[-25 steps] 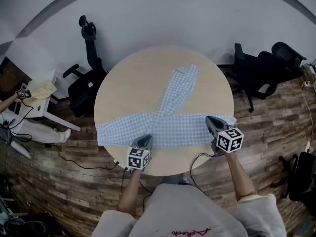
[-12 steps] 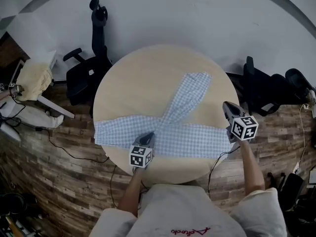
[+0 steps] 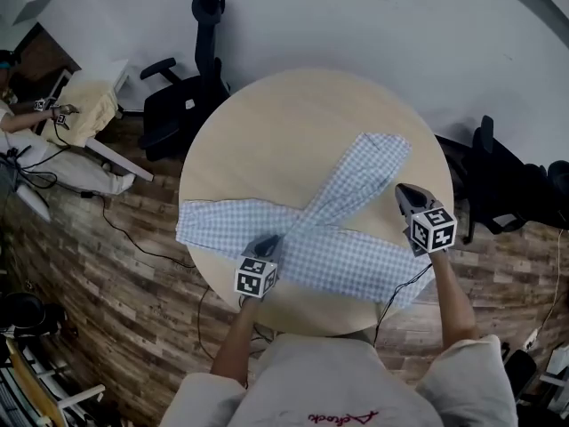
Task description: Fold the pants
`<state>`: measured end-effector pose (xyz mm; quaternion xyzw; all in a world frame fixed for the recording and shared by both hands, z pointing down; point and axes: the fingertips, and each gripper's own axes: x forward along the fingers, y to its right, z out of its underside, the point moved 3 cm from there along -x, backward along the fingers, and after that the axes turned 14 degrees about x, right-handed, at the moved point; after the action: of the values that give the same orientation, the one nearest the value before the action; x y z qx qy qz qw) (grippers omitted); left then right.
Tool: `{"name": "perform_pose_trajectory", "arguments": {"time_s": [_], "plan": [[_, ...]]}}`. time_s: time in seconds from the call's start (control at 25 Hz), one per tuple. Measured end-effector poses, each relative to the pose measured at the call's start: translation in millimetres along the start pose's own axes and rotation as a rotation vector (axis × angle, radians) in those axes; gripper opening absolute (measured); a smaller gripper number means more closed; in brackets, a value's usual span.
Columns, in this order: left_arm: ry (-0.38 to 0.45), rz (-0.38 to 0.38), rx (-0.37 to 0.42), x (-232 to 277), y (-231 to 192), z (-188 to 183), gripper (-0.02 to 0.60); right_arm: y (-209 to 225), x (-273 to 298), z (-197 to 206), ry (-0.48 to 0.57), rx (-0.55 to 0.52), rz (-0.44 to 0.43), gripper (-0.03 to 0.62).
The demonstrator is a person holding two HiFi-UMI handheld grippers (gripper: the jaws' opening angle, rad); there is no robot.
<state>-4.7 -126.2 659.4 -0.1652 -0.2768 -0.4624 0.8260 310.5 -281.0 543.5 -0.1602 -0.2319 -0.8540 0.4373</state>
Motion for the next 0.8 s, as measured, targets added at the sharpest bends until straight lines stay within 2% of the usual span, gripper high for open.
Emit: {"name": "perform_pose_trajectory", "arguments": {"time_s": [0.32,0.36,0.4,0.44,0.48,0.6,0.8], "plan": [[-0.054,-0.119,-0.080,12.4,3.6,-5.3,0.035,55.9,61.3,-0.9,-0.128,-0.141,-0.060,0.039],[-0.062,-0.126,-0.081,14.5,3.8,-5.0,0.035,62.9,70.2,0.3,-0.145,-0.153,-0.061,0.072],[-0.069,-0.130,-0.079,17.1,3.9,-5.2,0.035,69.8,79.5,1.3,-0.161,-0.165,-0.060,0.149],[-0.075,-0.135,-0.078,19.4,3.8,-5.5,0.037,76.3,88.7,2.1,-0.175,-0.179,-0.057,0.166],[-0.081,-0.138,-0.080,20.9,3.9,-5.1,0.043,81.8,97.3,3.1,-0.188,-0.195,-0.052,0.166],[-0.103,-0.139,-0.105,23.0,6.7,0.4,0.129,94.1,119.1,6.0,-0.229,-0.271,-0.031,0.166],[-0.153,-0.153,-0.116,28.1,1.0,10.3,0.137,109.6,160.1,14.8,-0.318,-0.390,-0.020,0.166]]}}
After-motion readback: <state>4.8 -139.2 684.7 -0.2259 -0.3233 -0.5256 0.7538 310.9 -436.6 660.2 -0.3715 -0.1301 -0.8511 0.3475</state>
